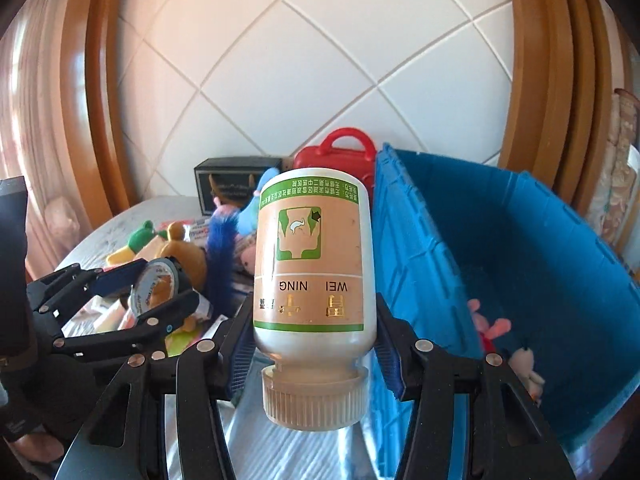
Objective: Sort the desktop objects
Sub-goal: 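Carry the tape roll and medicine bottle up over the blue crate, then open both tools to drop the tape roll and bottle into the crate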
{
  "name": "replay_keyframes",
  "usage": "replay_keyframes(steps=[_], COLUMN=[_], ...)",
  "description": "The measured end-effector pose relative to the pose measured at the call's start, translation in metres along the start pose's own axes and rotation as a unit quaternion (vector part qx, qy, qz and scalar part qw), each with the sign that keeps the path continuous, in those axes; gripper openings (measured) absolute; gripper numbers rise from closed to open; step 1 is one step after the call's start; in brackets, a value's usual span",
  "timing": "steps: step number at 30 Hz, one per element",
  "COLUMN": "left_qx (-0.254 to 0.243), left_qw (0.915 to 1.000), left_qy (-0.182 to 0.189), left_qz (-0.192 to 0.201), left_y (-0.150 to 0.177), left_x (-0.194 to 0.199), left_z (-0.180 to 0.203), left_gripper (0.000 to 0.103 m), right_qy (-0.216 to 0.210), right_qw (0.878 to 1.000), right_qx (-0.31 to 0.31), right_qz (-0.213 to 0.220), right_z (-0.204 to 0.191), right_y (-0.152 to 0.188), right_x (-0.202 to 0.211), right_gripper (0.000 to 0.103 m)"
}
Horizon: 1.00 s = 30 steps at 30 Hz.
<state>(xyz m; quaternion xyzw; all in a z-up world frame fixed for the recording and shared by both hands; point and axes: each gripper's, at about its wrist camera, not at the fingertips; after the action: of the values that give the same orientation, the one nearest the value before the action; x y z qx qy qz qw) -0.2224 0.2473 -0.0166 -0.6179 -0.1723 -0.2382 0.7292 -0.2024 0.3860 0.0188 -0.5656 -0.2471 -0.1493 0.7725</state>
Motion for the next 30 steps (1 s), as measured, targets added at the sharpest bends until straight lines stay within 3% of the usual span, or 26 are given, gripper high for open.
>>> replay_keyframes(steps=[6,12,17,21,30], left_qx=[-0.024,-0.057,-0.059,-0.082,-0.098], left_qw=[0.9987,0.9954,0.9922,0.9910,0.9888], left_qy=[0.045,0.072,0.069,0.044,0.035], left_qz=[0.000,-0.029,-0.086,-0.097,-0.107], left_y=[-0.036,-0.061,-0.066,-0.060,-0.054], left_x=[-0.004,-0.029,-0.059,-0.067,-0.078], left_z=[0.078,0.173,0.238,0.268,0.291], left_gripper=[0.056,0.056,0.056,0.056,0.056], right_qy=[0.058,0.115,0.135,0.135,0.124], right_qw=[0.998,0.993,0.987,0.985,0.985], right_qx=[-0.008,-0.018,-0.038,-0.052,-0.062], right_qz=[0.014,-0.036,-0.077,-0.092,-0.101], right_z=[0.069,0.161,0.224,0.257,0.290], right_y=[-0.005,0.007,0.031,0.050,0.072], right_x=[0.036,0.032,0.017,0.013,0.006], right_gripper=[0.052,0.052,0.052,0.052,0.052])
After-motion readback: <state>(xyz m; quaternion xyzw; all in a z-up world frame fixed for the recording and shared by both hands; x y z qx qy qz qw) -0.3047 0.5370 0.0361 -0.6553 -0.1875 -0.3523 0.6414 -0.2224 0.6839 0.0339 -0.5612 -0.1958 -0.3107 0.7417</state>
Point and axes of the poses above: each gripper's, at about its wrist camera, not at the fingertips, and x roughly against the way its jaws point, z to its right, y to its underside, and after that the axes turned 11 degrees about x, right-handed
